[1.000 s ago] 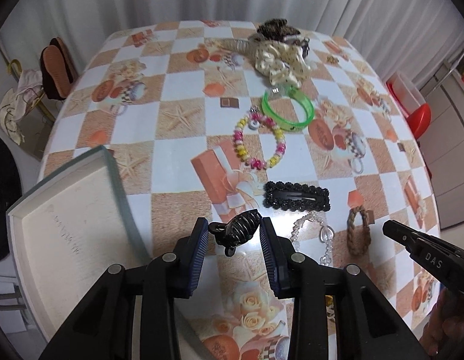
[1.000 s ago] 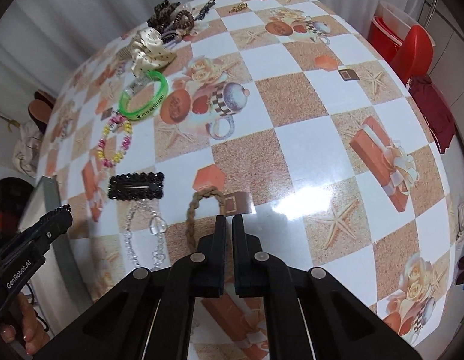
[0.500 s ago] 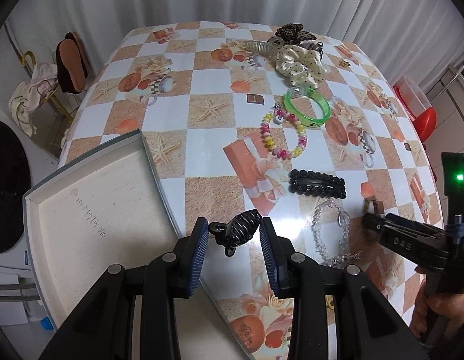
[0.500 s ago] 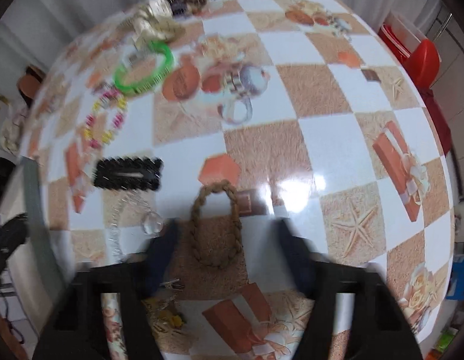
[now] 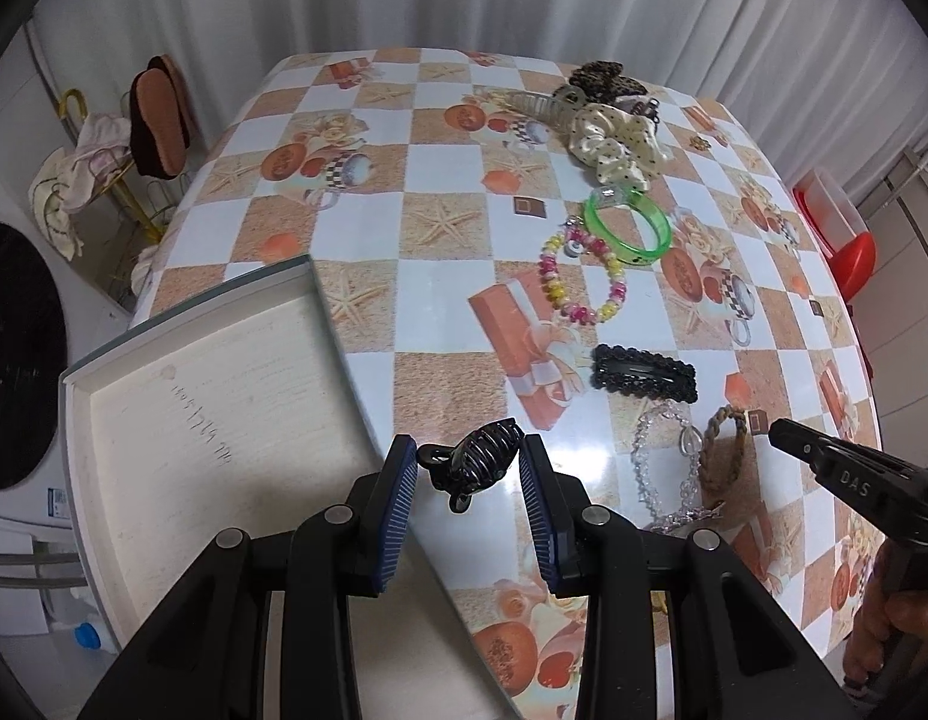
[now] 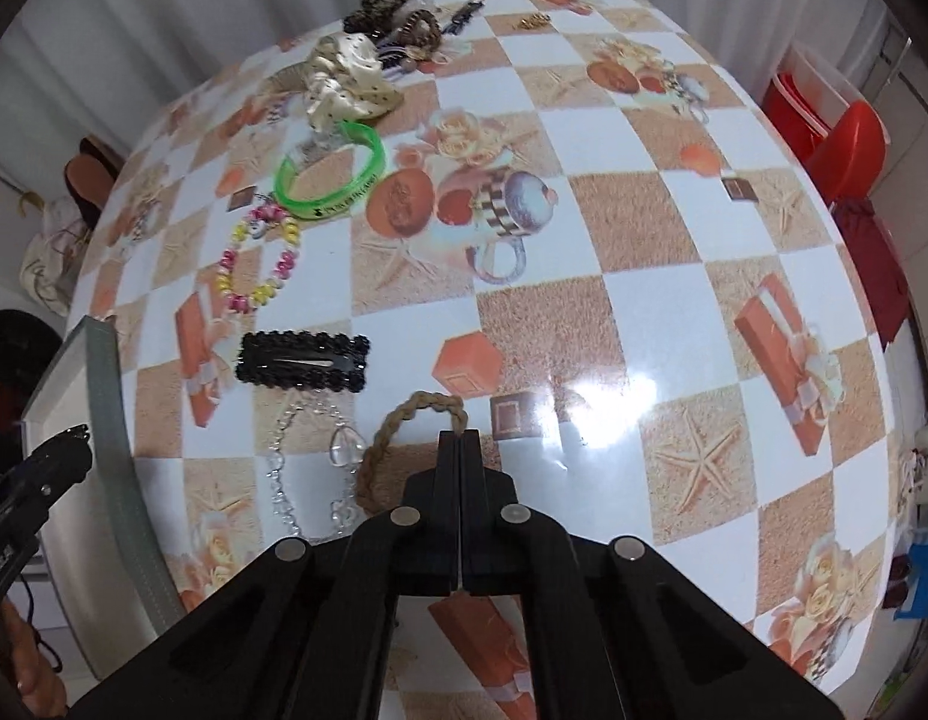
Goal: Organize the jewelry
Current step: 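Carry both items into the white tray and open both tools to release them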
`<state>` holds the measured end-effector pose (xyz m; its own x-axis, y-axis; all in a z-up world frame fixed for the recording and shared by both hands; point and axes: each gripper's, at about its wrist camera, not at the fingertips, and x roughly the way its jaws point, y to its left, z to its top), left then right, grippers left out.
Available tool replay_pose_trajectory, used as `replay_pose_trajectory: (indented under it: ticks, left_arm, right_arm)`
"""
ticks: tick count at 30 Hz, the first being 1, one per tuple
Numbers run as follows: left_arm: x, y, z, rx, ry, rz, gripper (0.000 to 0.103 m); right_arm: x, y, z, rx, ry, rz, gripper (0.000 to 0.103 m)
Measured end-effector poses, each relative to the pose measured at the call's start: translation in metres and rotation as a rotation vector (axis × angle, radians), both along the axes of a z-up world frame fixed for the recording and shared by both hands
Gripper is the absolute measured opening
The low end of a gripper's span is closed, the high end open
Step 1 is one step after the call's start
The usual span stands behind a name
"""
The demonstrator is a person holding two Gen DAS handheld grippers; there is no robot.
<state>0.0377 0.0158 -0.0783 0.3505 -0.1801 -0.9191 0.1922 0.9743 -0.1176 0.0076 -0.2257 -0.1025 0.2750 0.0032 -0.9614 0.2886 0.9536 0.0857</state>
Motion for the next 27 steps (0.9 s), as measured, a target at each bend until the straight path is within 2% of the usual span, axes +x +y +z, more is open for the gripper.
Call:
replay_pose_trajectory:
  ticks: [2,9,11,12,13,14,15,18,20,21,25,26,27]
  left_arm:
    - [-0.001,0.004,0.001,0.001,-0.002,0.008,0.041]
    - [-0.006,0.018,-0.004,0.016,0.005,0.024,0.041]
    - [-0.008,0.021,-0.006,0.017,0.011,0.028,0.041]
    - [-0.009,0.023,-0.006,0.018,0.011,0.029,0.041]
    - [-0.01,0.024,-0.006,0.018,0.011,0.031,0.041]
    - [-0.01,0.025,-0.006,0.019,0.011,0.031,0.041]
    - [-0.01,0.026,-0.006,0.018,0.009,0.032,0.041]
    - [-0.011,0.028,-0.006,0.017,0.008,0.033,0.041]
    - [-0.011,0.028,-0.006,0.017,0.008,0.035,0.041]
    - [-0.011,0.029,-0.006,0.017,0.007,0.034,0.041]
    - [-0.011,0.029,-0.007,0.019,0.011,0.03,0.041]
    - [-0.01,0.029,-0.008,0.019,0.014,0.029,0.041]
    - [-0.011,0.028,-0.008,0.019,0.015,0.029,0.041]
  right_arm:
    - [0.004,0.0,-0.004,0.043,0.018,0.009,0.0]
    - [0.0,0.01,-0.021,0.05,0.104,-0.027,0.004]
    - [0.002,0.012,-0.023,0.035,0.101,-0.031,0.013]
    - [0.002,0.012,-0.023,0.032,0.1,-0.034,0.029]
    - [0.002,0.013,-0.023,0.031,0.099,-0.038,0.051]
    - [0.001,0.012,-0.023,0.027,0.091,-0.046,0.057]
    - [0.0,0.012,-0.02,0.02,0.077,-0.052,0.057]
    - [-0.001,0.012,-0.022,0.042,0.083,-0.06,0.056]
    - [0.002,0.014,-0.027,0.04,0.102,-0.064,0.041]
    - [0.004,0.015,-0.029,0.033,0.115,-0.068,0.041]
    - [0.012,0.028,-0.031,-0.068,0.141,-0.028,0.037]
    - [0.014,0.033,-0.032,-0.094,0.149,-0.002,0.012]
    - [0.016,0.04,-0.031,-0.095,0.143,0.044,0.006]
